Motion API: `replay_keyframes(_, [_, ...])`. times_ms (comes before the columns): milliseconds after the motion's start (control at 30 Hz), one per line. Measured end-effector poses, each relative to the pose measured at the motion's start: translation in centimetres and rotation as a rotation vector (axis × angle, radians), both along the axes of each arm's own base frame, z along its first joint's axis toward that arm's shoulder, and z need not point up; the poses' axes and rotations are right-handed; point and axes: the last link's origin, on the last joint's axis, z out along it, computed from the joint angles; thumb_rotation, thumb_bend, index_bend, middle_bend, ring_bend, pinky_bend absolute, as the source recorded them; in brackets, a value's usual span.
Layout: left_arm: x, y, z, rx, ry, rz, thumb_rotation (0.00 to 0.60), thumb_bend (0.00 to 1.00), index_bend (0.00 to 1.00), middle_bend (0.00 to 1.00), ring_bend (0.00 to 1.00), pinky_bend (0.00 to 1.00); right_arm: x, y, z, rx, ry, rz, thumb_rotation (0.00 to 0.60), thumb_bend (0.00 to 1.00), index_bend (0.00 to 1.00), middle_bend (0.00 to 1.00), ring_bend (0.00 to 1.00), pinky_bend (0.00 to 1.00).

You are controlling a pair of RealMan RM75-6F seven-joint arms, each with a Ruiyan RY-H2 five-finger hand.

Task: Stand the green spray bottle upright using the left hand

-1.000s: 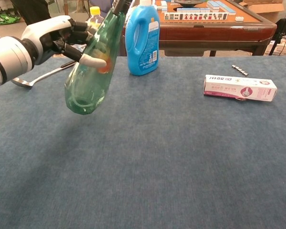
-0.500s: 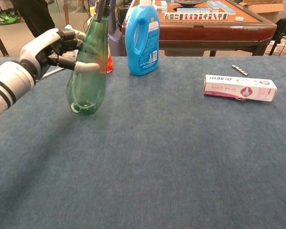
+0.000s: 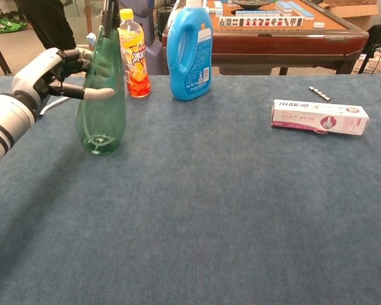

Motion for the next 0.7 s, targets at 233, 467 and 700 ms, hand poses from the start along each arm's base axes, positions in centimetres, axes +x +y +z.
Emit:
replay_keyframes(233, [-1.5,-0.2,0.7,0.007,0.026,0.036,0.6,0.21,0.35,0.32,0.16,0.0,0.2,0.1,0.0,0.001,0.001,0.004,0.6,0.28,0.24,0.27,0.2,0.25])
replay_keyframes(467, [-2.2,-0.9,1.3,-0.008,0.037,0.029,0.592,0.21,0.23,0.22,0.1,0.0,0.2,0.0,-0.1,0.003,0.001,0.006,0.6,0.28,0.24,0.27,0.2,0.25])
replay_keyframes(700, [-2.3,-1.2,1.6,-0.016,0.038,0.027,0.511,0.21,0.09,0.13,0.04,0.0,0.2,0.0,-0.2,0.005,-0.002,0.006,0.6,0.28,0.24,0.27,0.2,0.25])
